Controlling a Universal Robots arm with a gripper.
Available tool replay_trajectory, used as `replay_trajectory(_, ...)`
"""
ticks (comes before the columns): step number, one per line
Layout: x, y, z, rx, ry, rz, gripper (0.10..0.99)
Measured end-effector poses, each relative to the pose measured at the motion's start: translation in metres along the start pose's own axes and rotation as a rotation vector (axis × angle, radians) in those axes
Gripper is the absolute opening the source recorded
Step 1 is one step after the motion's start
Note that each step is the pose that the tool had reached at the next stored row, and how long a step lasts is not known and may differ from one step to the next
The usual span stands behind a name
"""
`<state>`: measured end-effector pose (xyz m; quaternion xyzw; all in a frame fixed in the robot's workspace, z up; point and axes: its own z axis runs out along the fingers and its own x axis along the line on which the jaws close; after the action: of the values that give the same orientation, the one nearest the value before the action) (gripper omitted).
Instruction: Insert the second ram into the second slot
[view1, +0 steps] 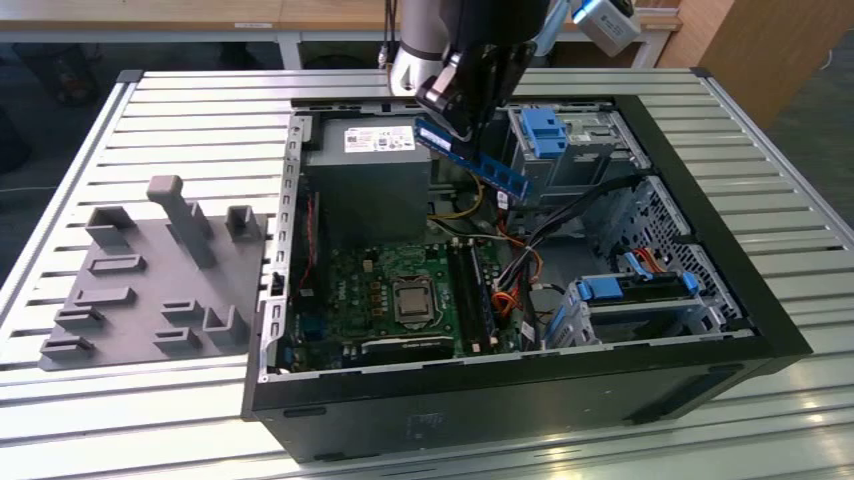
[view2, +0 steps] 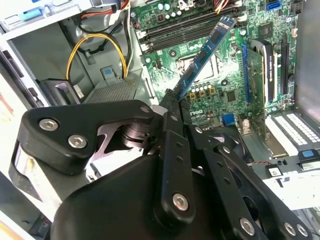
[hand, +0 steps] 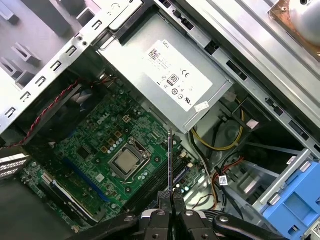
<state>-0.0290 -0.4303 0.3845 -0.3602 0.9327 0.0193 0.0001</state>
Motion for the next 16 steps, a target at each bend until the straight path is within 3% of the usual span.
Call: replay_trajectory(16,0.0,0.0,0.0,0.001,-0.0019,0.051,0.133)
